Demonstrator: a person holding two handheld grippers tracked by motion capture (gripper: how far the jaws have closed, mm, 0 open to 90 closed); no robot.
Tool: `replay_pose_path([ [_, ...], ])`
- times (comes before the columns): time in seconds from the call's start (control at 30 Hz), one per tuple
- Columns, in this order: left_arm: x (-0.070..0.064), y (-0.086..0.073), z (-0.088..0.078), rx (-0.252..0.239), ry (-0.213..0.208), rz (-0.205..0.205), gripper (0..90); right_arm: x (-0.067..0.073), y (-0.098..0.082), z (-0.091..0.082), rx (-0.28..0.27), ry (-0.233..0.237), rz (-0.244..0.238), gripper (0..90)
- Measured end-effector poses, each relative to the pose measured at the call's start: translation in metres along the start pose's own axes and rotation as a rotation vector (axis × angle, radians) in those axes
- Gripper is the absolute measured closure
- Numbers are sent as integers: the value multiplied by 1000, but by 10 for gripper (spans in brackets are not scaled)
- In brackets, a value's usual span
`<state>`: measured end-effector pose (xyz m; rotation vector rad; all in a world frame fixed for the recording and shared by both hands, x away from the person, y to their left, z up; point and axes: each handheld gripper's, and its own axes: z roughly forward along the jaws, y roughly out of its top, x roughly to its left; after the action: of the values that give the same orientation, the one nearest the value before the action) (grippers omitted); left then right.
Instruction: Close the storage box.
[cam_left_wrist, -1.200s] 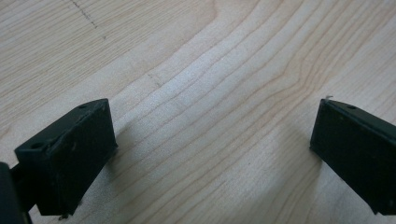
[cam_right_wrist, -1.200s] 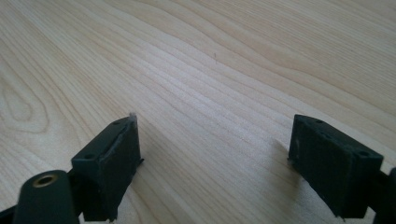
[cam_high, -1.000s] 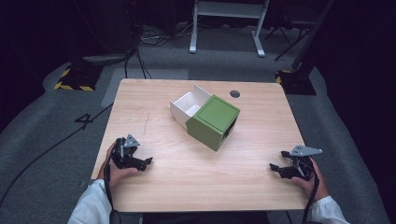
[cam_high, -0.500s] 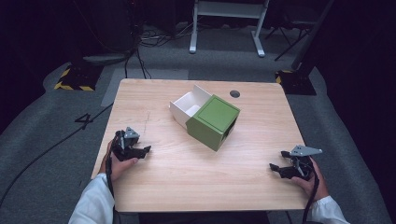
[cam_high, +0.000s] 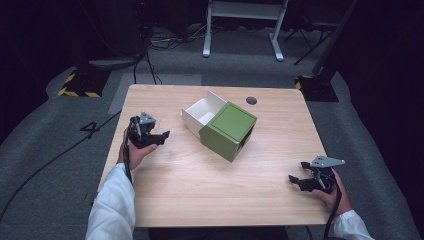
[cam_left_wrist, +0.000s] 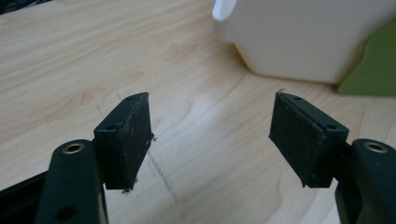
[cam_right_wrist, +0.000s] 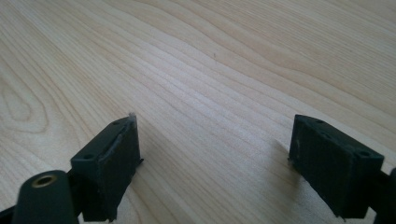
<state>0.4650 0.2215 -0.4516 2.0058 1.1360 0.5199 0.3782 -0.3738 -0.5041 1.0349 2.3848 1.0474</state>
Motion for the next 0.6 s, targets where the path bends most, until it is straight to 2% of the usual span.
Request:
replay_pose_path([
  [0.07,0,4,2,-8,3,-4,298,0,0,0,0,-3,-2,162],
  [0.13,0,15,8,-12,6,7,298,1,0,0,-1,-5,-3,163],
  [0.27,1,24,12,-3,13,18,298,1,0,0,-2,-7,-7,162],
  [0.3,1,29,13,-4,29,25,301,1,0,0,-3,-10,-9,162],
  [0.6,7,48,26,5,55,12,298,2,0,-1,-4,-12,-10,162],
])
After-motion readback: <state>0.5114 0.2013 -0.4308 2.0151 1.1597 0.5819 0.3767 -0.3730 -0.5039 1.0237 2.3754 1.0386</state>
